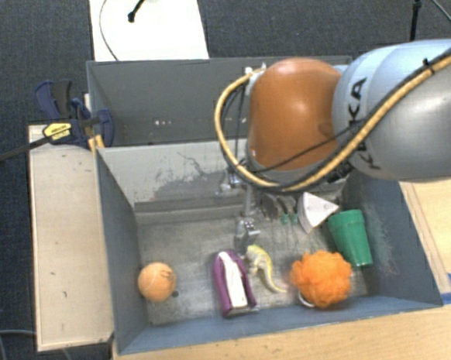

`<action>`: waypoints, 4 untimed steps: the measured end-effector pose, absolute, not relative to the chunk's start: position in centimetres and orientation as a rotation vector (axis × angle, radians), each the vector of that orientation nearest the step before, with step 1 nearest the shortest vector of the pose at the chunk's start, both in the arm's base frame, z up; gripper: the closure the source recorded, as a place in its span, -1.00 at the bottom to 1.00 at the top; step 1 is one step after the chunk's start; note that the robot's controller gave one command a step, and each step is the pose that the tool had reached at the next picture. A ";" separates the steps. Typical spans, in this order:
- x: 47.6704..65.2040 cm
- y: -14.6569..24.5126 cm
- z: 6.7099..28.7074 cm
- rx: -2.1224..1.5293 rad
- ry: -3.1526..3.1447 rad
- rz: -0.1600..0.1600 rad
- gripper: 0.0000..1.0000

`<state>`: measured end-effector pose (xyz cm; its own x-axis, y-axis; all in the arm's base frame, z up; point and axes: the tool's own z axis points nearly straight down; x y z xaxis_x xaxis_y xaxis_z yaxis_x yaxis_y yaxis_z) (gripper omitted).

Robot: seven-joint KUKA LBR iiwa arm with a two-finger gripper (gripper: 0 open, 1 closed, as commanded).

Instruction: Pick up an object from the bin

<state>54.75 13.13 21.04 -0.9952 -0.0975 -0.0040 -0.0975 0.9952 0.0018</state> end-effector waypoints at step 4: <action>56.0 3.9 8.8 -0.496 3.100 -0.007 -1.00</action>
Offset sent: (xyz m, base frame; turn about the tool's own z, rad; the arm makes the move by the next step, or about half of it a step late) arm -0.0058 -0.0758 -0.1126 -0.2003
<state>56.02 3.94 8.84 -0.9501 -0.3118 -0.0018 -0.3118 0.9501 -0.0047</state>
